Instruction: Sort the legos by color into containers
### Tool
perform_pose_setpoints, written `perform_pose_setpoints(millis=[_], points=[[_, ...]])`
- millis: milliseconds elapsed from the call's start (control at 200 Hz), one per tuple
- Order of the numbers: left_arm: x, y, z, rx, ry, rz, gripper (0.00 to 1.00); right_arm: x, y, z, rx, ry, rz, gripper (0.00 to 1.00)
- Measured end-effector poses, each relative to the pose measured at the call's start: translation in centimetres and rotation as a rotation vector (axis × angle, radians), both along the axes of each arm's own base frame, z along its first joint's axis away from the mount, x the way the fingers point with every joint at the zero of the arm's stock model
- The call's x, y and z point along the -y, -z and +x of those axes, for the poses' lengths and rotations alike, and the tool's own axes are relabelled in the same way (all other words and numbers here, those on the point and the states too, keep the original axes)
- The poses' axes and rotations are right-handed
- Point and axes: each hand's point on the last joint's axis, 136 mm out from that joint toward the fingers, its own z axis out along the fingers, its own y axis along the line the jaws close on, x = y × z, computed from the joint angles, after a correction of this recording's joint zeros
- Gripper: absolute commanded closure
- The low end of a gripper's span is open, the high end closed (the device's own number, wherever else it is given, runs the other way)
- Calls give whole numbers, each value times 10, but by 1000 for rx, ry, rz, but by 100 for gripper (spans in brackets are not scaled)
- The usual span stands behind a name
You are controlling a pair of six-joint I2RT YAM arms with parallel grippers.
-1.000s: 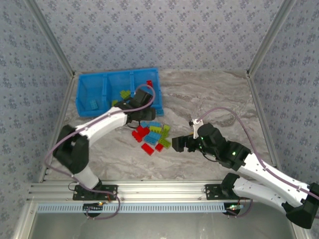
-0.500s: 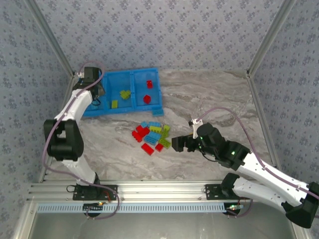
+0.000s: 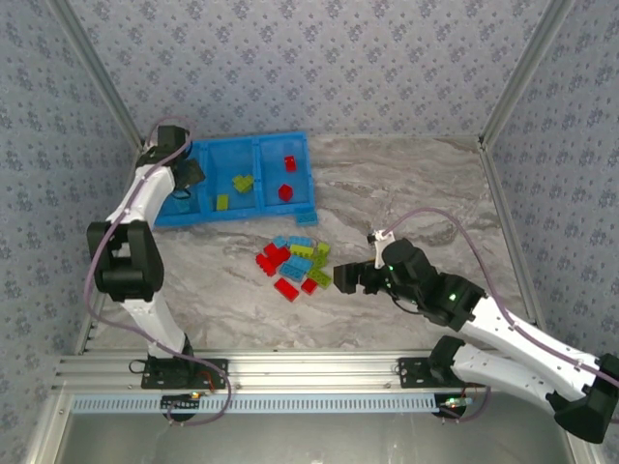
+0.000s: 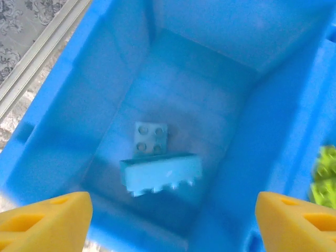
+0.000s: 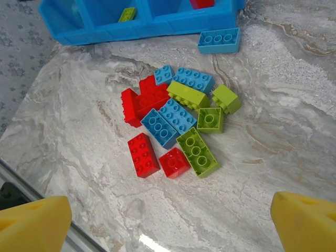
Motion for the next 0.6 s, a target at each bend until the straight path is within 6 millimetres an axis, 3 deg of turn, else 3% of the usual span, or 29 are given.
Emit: perform_pose_setpoints(millis=[110, 220, 295, 405, 500, 600], points=[[28, -28, -29, 51, 67, -21, 16, -8, 16, 4, -39, -8, -39, 0], [81, -69, -61, 136, 225, -41, 16, -18, 30, 8, -82, -29, -79, 0], [126, -98, -87, 209, 393, -41, 11, -26, 35, 10, -96, -48, -100, 15], [181, -133, -137, 310, 675, -11, 8, -45, 44, 8, -121, -92, -116, 28], [197, -149, -176, 380, 860, 38, 7, -62, 61, 0, -152, -143, -141, 34], [197, -144, -207, 423, 1035, 109, 4, -79, 85, -7, -194, -183, -172, 38]])
